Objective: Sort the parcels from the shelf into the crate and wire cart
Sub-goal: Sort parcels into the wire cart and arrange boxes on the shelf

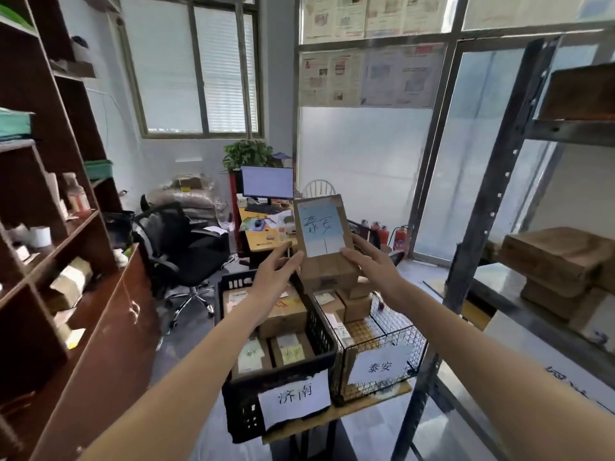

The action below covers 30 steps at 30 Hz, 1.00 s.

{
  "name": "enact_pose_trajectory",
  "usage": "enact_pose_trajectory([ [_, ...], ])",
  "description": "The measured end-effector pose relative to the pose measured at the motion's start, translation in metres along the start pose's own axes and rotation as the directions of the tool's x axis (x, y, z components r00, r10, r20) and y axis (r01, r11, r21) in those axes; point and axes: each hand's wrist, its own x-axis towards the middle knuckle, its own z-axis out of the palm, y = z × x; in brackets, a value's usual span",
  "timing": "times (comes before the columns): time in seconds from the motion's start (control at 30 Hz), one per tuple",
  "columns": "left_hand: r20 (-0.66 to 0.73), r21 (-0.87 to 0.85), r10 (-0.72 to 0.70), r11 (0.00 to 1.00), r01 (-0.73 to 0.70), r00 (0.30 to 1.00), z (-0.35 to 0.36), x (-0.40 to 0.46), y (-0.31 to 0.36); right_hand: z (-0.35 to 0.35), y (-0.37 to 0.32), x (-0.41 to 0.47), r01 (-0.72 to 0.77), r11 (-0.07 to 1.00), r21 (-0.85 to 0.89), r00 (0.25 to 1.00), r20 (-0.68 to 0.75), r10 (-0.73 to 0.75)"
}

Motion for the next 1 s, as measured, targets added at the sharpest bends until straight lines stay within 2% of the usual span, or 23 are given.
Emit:
enact_pose_trajectory([
  [0.3, 0.144, 0.264, -0.025, 0.965, -0.014, 0.989, 0.008, 0.167, -0.067, -0.069, 0.06, 0.117, -0.18, 0.983, -0.015, 0.961, -0.216, 0.173],
  [0.5, 0.222, 0.377, -0.069, 0.926, -0.02, 0.973, 0.032, 0.238, -0.12, -0.114, 0.117, 0.165, -0.301, 0.951, -0.064, 0.91, -0.318, 0.267],
  [0.77, 0.309, 0.557, -0.132, 0.828, -0.067, 0.942, 0.08, 0.314, -0.182, -0.155, 0.206, 0.235, -0.42, 0.903, -0.088, 0.892, -0.224, 0.393],
  [1.0, 0.346, 0.641, -0.217, 0.765, -0.061, 0.913, 0.128, 0.373, -0.242, -0.178, 0.303, 0.295, -0.56, 0.823, -0.099, 0.829, -0.074, 0.555],
])
